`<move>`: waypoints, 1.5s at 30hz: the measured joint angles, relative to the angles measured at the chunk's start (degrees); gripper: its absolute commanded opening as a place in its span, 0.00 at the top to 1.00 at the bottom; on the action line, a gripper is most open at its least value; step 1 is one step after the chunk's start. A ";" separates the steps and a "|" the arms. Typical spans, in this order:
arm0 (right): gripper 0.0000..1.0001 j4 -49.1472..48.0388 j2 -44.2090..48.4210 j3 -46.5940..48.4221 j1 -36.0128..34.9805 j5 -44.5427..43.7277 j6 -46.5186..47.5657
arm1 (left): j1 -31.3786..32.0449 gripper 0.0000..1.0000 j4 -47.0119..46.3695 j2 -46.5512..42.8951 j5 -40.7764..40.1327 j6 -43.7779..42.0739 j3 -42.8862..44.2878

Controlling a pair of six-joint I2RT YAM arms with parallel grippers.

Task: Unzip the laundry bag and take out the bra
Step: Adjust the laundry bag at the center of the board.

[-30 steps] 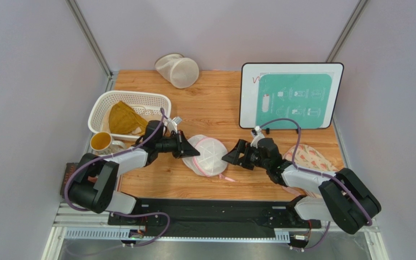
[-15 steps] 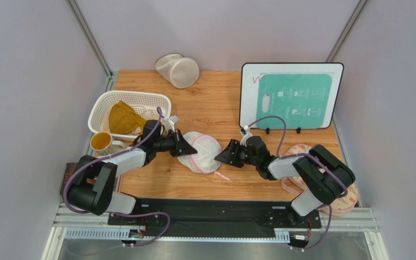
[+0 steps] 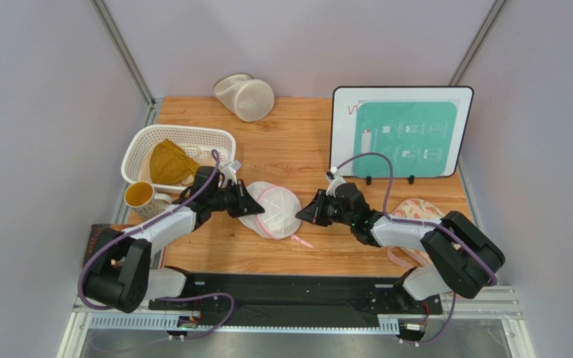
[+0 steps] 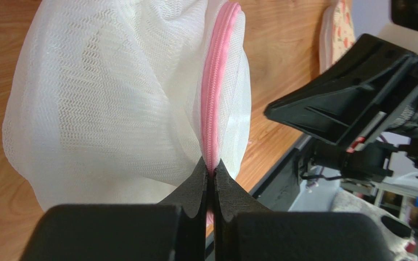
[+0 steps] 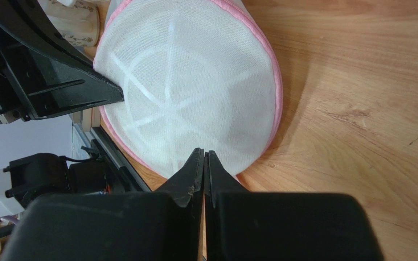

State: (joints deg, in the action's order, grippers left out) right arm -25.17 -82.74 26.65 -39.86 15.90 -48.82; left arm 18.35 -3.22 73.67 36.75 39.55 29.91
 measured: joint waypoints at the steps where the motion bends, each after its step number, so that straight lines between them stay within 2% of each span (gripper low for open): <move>1: 1.00 1.05 0.85 0.39 -0.15 -0.50 0.42 | 0.02 0.95 1.92 -0.98 -1.40 -0.72 0.50; 2: 1.00 2.36 1.73 0.81 -0.20 -1.05 0.87 | 0.02 0.90 3.28 -1.64 -2.49 -1.44 0.98; 3: 1.00 3.54 2.49 1.09 -0.22 -1.57 1.27 | 0.00 0.76 5.27 -2.03 -3.91 -2.43 1.88; 5: 1.00 6.12 3.74 1.68 -0.33 -2.49 2.14 | 0.02 0.65 8.46 -2.12 -6.95 -4.46 4.02; 6: 1.00 7.02 4.11 1.84 -0.37 -2.93 2.43 | 0.00 0.46 9.31 -2.16 -8.09 -5.16 4.50; 8: 1.00 9.99 5.01 2.47 -0.72 -4.07 3.21 | -0.02 0.23 10.71 -2.64 -10.14 -6.23 4.63; 9: 1.00 11.61 5.44 2.80 -0.98 -4.79 3.61 | 0.00 0.04 12.04 -3.26 -11.50 -6.86 4.63; 10: 1.00 12.96 5.90 3.06 -1.11 -5.33 3.87 | 0.09 0.01 13.38 -4.09 -12.87 -7.52 4.63; 15: 0.98 21.33 10.71 4.13 -1.49 -9.05 5.18 | 4.31 0.00 20.74 -10.60 -22.91 -10.03 6.36; 19: 0.93 27.30 15.93 4.81 -1.46 -11.37 5.68 | 16.31 0.00 25.83 -13.77 -37.18 -12.87 11.74; 20: 0.90 28.50 16.98 5.03 -1.46 -11.80 5.77 | 19.12 0.00 26.49 -14.21 -40.39 -13.88 12.79; 24: 0.80 33.07 20.63 5.88 -1.46 -13.20 5.90 | 26.95 0.00 27.08 -14.49 -48.41 -18.40 14.64; 29: 0.67 37.16 24.20 5.99 -1.25 -14.19 6.03 | 35.43 0.00 24.96 -9.35 -54.49 -26.21 14.75; 34: 0.64 39.39 28.13 5.99 -0.57 -14.19 6.03 | 44.06 0.00 20.87 1.29 -60.87 -36.17 14.56; 38: 0.62 39.71 30.12 5.97 0.13 -13.94 6.03 | 46.36 0.00 16.06 4.26 -63.06 -43.21 12.59; 45: 0.60 40.81 31.91 5.01 0.94 -13.64 6.05 | 47.01 0.01 9.07 5.44 -66.47 -49.92 8.92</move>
State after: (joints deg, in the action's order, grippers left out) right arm 15.64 -50.83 31.66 -38.92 2.26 -42.76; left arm 65.36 5.85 79.11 -29.71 -10.37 38.83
